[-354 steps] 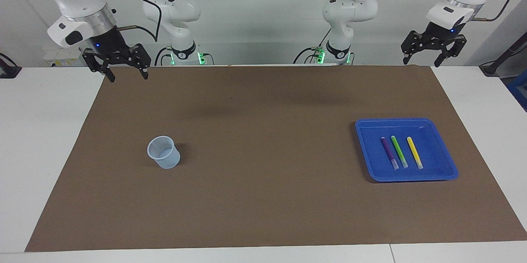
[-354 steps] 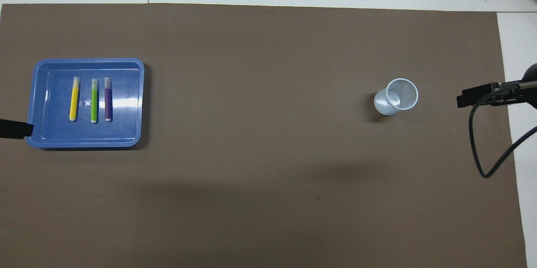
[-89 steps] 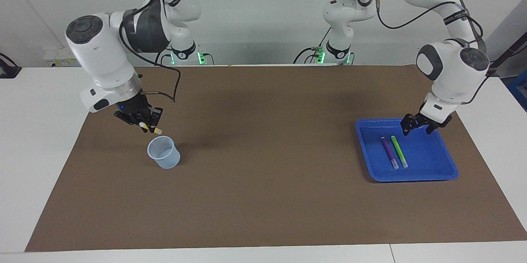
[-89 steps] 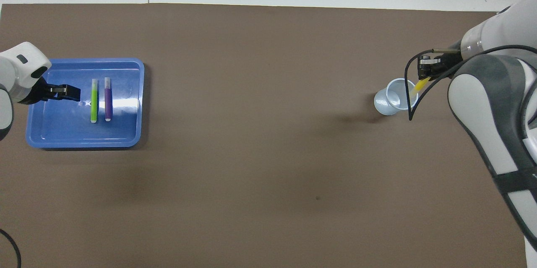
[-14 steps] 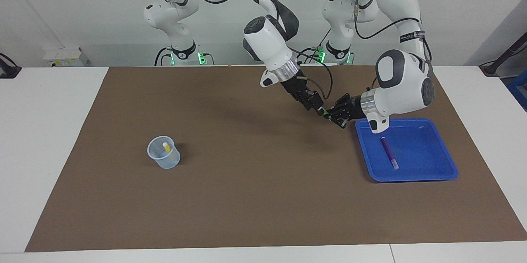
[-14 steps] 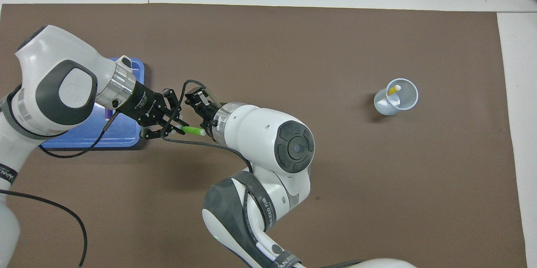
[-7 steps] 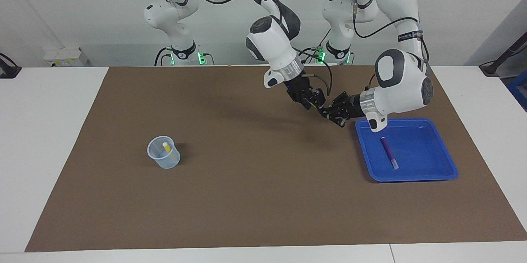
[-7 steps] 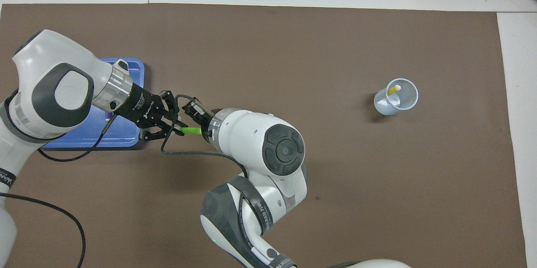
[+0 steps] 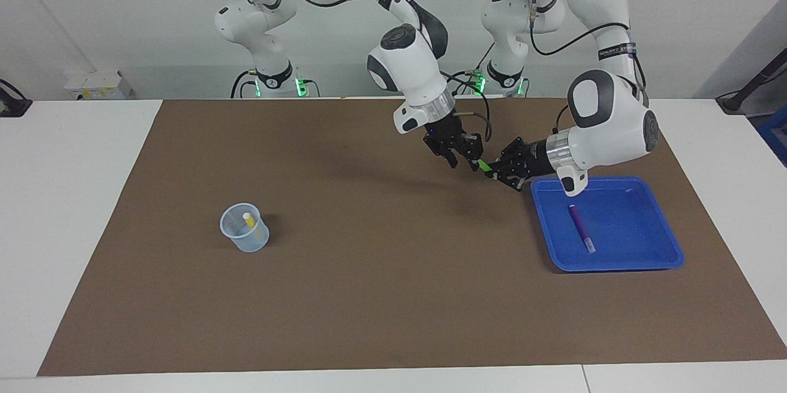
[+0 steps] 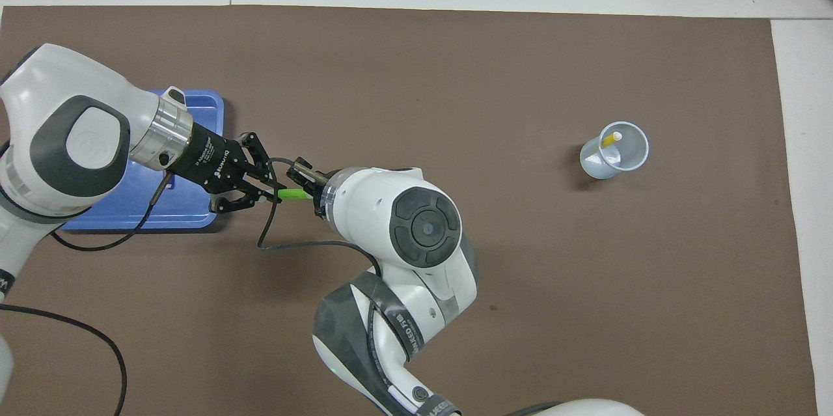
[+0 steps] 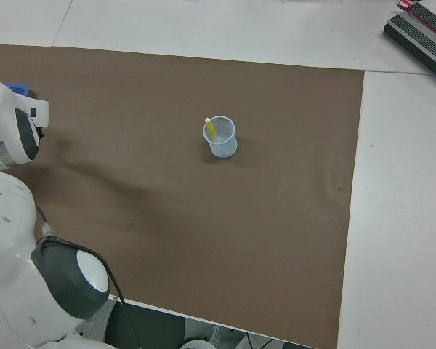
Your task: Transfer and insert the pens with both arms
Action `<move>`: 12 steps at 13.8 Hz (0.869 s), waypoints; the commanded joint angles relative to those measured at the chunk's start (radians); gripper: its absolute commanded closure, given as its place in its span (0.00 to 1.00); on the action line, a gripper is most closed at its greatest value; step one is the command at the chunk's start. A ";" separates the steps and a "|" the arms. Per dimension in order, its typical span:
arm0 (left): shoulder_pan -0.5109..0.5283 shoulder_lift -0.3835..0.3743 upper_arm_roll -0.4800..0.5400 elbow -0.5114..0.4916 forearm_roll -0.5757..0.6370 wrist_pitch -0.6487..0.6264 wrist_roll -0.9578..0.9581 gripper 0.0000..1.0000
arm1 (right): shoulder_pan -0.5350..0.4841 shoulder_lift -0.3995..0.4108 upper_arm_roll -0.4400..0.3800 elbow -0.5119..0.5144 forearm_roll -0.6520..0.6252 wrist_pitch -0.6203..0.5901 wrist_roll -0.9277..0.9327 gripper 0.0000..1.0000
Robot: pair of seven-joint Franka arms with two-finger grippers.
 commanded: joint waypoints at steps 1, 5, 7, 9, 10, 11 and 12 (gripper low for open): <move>-0.023 -0.021 0.007 -0.017 -0.016 0.017 -0.040 1.00 | -0.010 0.001 0.007 0.020 -0.002 -0.018 -0.006 0.47; -0.033 -0.022 0.009 -0.016 -0.016 0.019 -0.062 1.00 | -0.008 0.004 0.007 0.037 0.025 -0.018 -0.005 0.63; -0.034 -0.021 0.009 -0.016 -0.016 0.019 -0.063 1.00 | -0.008 0.005 0.007 0.038 0.024 -0.018 -0.005 0.78; -0.034 -0.022 0.009 -0.016 -0.016 0.019 -0.063 1.00 | -0.010 0.005 0.007 0.038 0.024 -0.019 -0.006 0.97; -0.034 -0.021 0.009 -0.016 -0.016 0.019 -0.063 1.00 | -0.010 0.005 0.007 0.038 0.024 -0.019 -0.006 1.00; -0.034 -0.021 0.009 -0.016 -0.016 0.019 -0.063 1.00 | -0.010 0.005 0.007 0.038 0.022 -0.019 -0.008 1.00; -0.034 -0.022 0.009 -0.016 -0.016 0.020 -0.063 1.00 | -0.010 0.005 0.007 0.040 0.022 -0.019 -0.009 1.00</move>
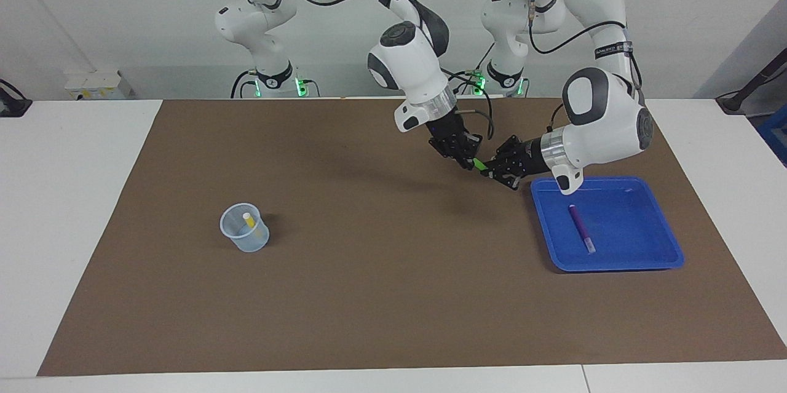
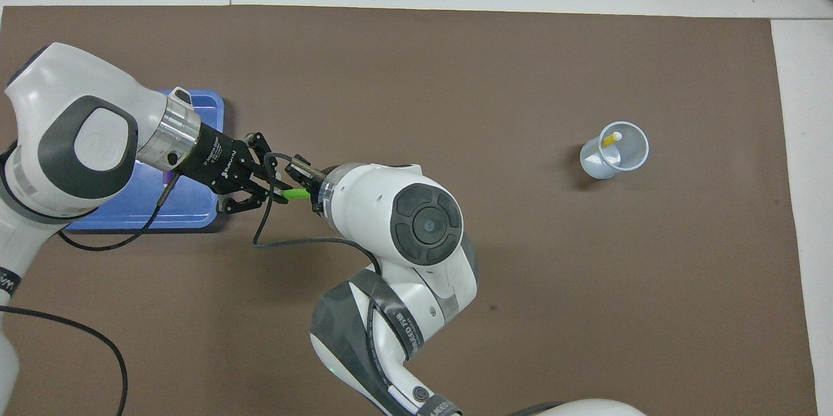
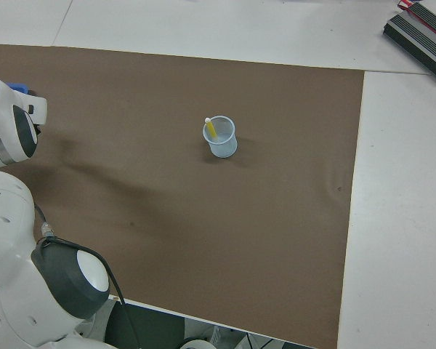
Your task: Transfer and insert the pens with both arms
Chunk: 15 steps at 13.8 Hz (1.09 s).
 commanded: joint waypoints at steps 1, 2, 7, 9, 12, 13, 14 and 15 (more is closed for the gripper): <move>-0.012 -0.015 0.006 -0.017 -0.012 0.015 -0.016 1.00 | -0.009 0.004 0.008 0.019 0.015 -0.014 -0.012 1.00; -0.012 -0.015 0.006 -0.017 -0.012 0.016 -0.015 1.00 | -0.009 0.004 0.008 0.019 0.015 -0.015 -0.015 1.00; -0.010 -0.015 0.008 -0.017 -0.011 0.021 -0.013 1.00 | -0.013 0.004 0.008 0.021 0.001 -0.014 -0.024 1.00; -0.010 -0.017 0.009 -0.019 -0.009 0.024 -0.010 0.99 | -0.021 0.004 0.008 0.021 0.001 -0.015 -0.026 1.00; -0.010 -0.015 0.009 -0.019 -0.008 0.027 -0.013 0.99 | -0.019 0.002 0.008 0.022 0.012 -0.012 -0.023 1.00; -0.009 -0.015 0.009 -0.019 -0.009 0.027 -0.013 1.00 | -0.019 0.002 0.008 0.040 0.016 -0.014 -0.021 1.00; -0.006 -0.017 0.009 -0.020 -0.009 0.028 -0.013 1.00 | -0.022 0.005 0.008 0.050 0.018 -0.012 -0.010 0.60; -0.006 -0.017 0.009 -0.020 -0.009 0.028 -0.011 1.00 | -0.024 0.005 0.008 0.051 0.023 -0.012 -0.007 0.53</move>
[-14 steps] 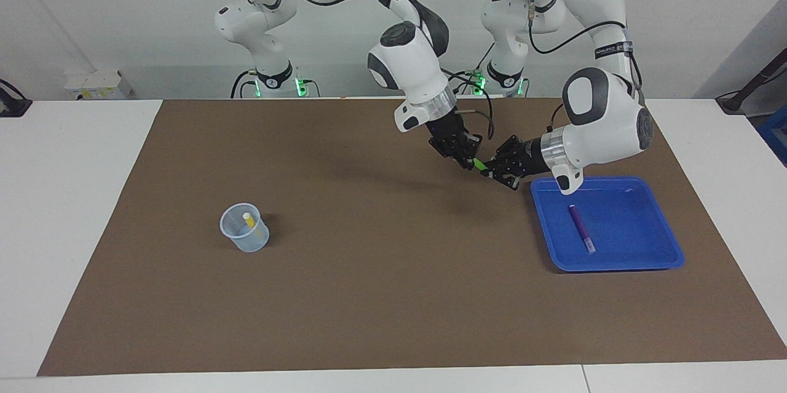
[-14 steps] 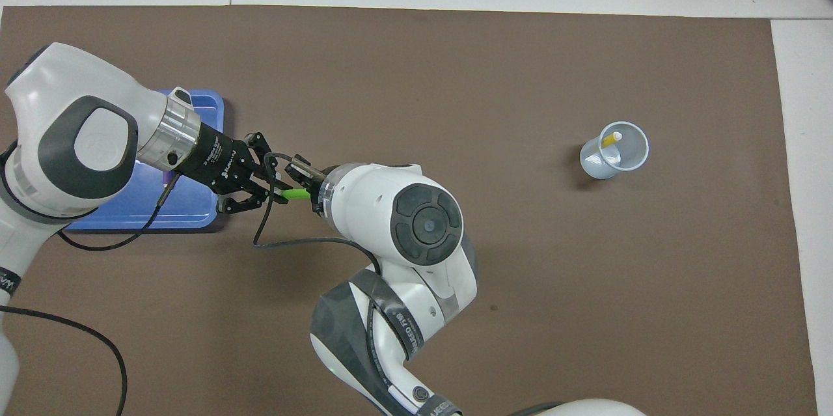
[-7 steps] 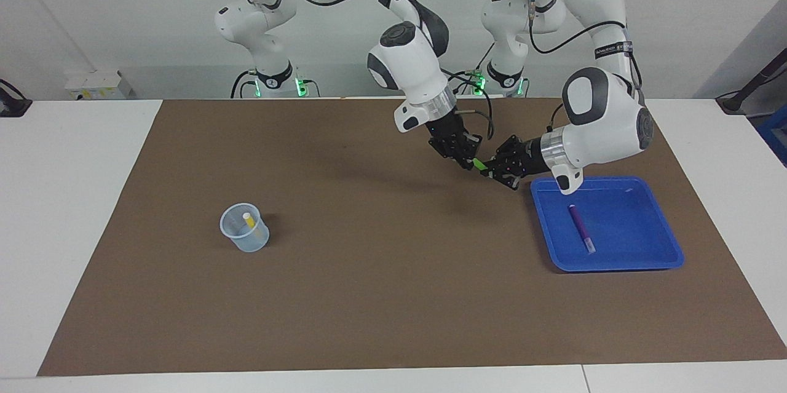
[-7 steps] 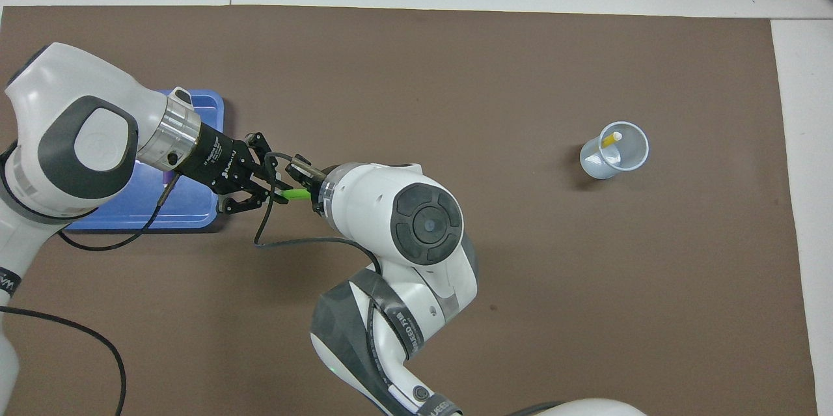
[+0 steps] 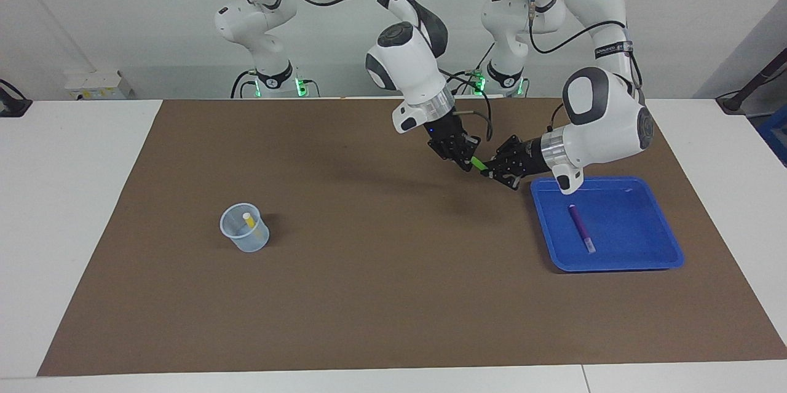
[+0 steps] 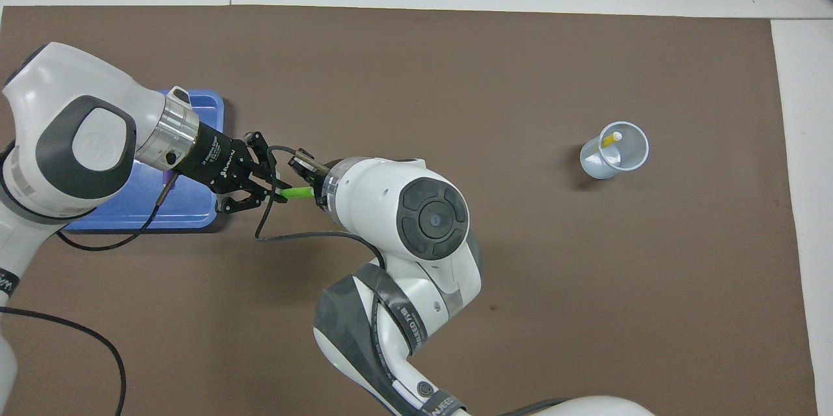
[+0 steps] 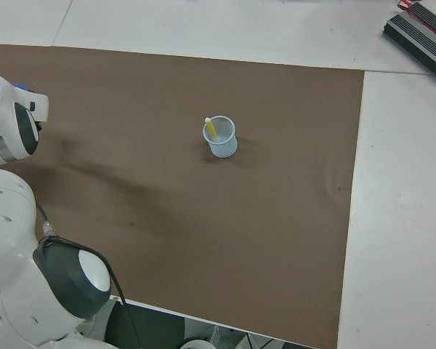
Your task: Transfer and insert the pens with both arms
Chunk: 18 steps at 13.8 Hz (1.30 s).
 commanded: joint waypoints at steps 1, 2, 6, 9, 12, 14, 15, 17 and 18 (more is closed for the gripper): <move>-0.010 -0.014 0.006 -0.020 -0.009 0.025 -0.013 1.00 | -0.012 0.005 0.009 0.040 0.046 -0.011 -0.003 0.46; -0.008 -0.014 0.006 -0.020 -0.009 0.025 -0.011 1.00 | -0.010 0.005 0.009 0.041 0.072 -0.008 -0.003 0.38; -0.010 -0.014 0.006 -0.020 -0.009 0.025 -0.013 1.00 | -0.009 0.005 0.009 0.039 0.076 -0.011 -0.003 0.34; -0.010 -0.014 0.006 -0.020 -0.009 0.025 -0.013 1.00 | -0.004 0.005 0.009 0.031 0.076 -0.012 -0.005 0.39; -0.010 -0.014 0.006 -0.020 -0.009 0.025 -0.013 1.00 | -0.001 0.005 0.011 0.027 0.077 -0.014 -0.005 0.49; -0.010 -0.014 0.006 -0.020 -0.007 0.025 -0.013 1.00 | -0.001 0.005 0.011 0.024 0.091 -0.014 -0.003 0.52; -0.010 -0.014 0.006 -0.020 -0.007 0.025 -0.011 1.00 | -0.001 0.005 0.011 0.025 0.100 -0.014 -0.005 0.53; -0.010 -0.014 0.006 -0.020 -0.009 0.025 -0.011 1.00 | 0.000 0.005 0.011 0.025 0.105 -0.014 -0.003 0.57; -0.010 -0.014 0.006 -0.020 -0.007 0.025 -0.011 1.00 | 0.000 0.005 0.011 0.025 0.105 -0.014 -0.003 0.59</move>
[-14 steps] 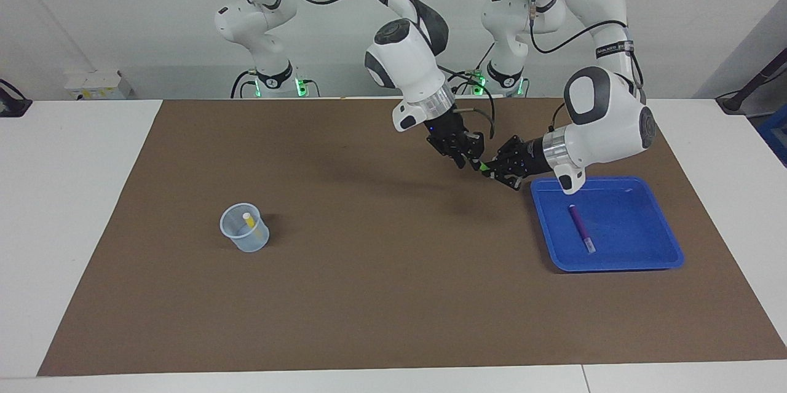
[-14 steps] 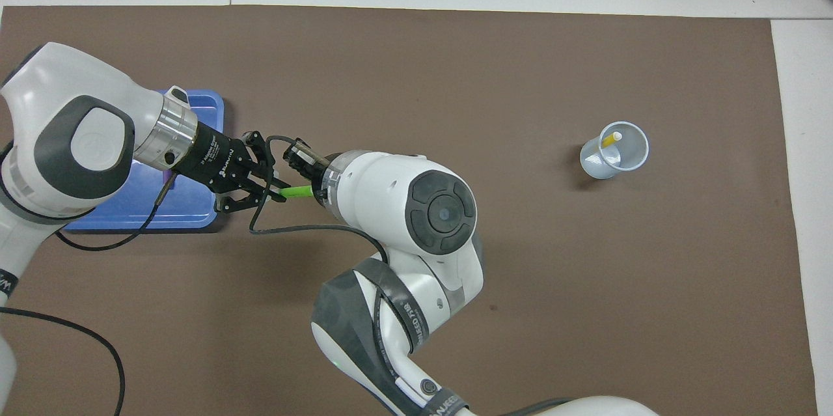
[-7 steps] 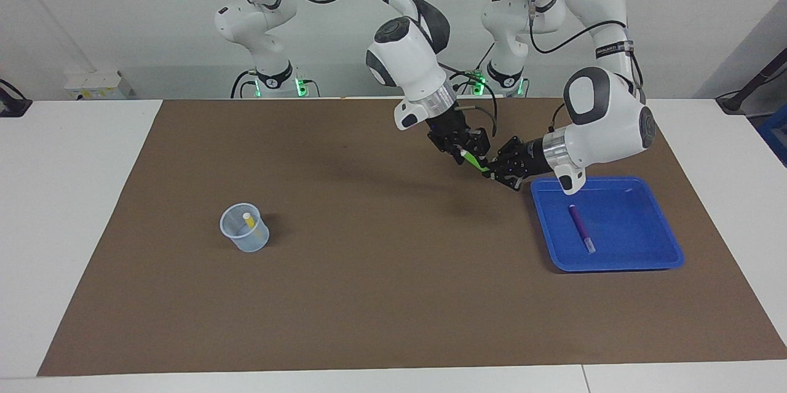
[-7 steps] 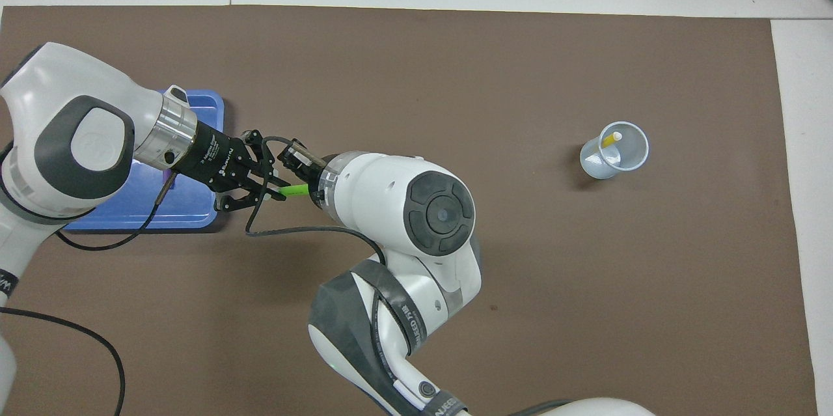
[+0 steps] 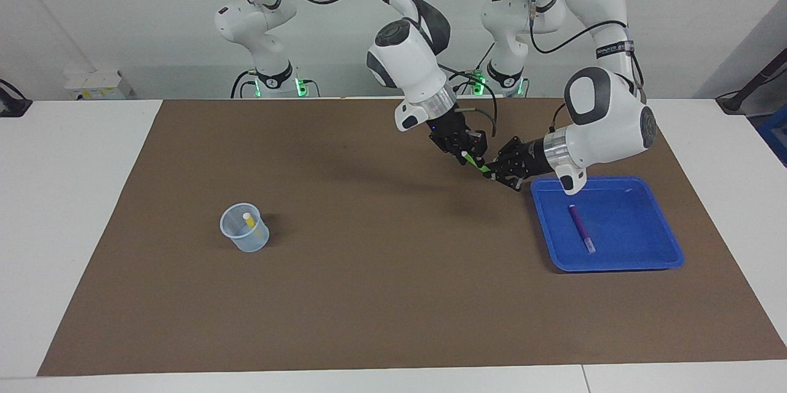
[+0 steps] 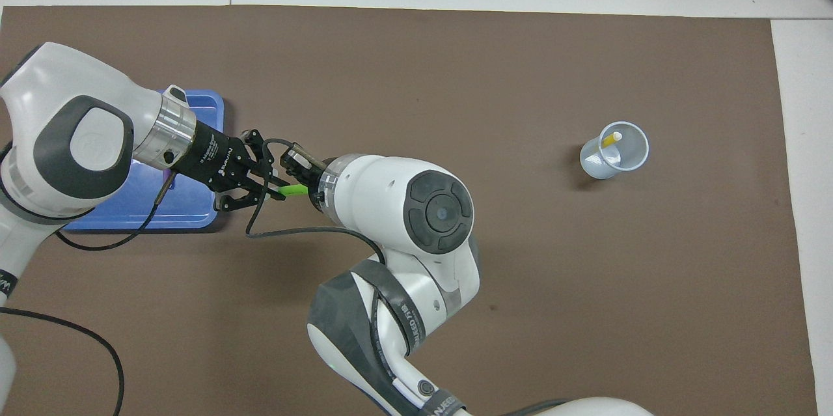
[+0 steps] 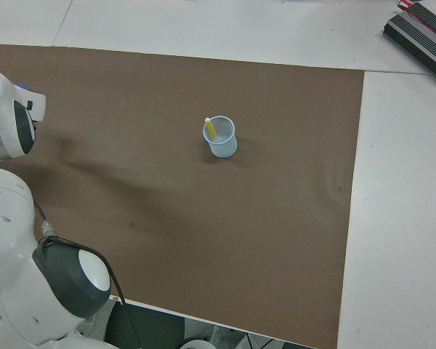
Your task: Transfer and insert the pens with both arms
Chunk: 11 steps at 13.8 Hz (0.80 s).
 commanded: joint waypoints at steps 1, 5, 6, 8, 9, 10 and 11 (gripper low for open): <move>-0.010 -0.014 0.002 -0.019 -0.007 0.012 -0.011 1.00 | -0.001 0.002 0.007 0.007 0.023 -0.002 -0.004 0.60; -0.010 -0.014 0.004 -0.019 -0.007 0.012 -0.011 1.00 | 0.001 0.002 0.007 0.002 0.023 -0.002 -0.004 0.64; -0.010 -0.014 0.004 -0.019 -0.006 0.012 -0.011 1.00 | 0.001 0.002 0.007 0.001 0.026 -0.002 -0.004 0.69; -0.010 -0.014 0.004 -0.019 -0.006 0.012 -0.011 1.00 | 0.002 0.002 0.007 0.001 0.029 -0.002 -0.004 0.93; -0.010 -0.014 0.004 -0.019 -0.006 0.014 -0.011 1.00 | 0.002 0.002 0.007 0.001 0.028 -0.002 -0.007 1.00; -0.008 -0.014 0.004 -0.019 -0.006 0.012 -0.011 1.00 | 0.002 0.002 0.007 0.001 0.029 -0.002 -0.012 1.00; -0.008 -0.014 0.004 -0.019 -0.006 0.014 -0.011 1.00 | 0.002 0.002 0.007 0.001 0.028 -0.003 -0.015 1.00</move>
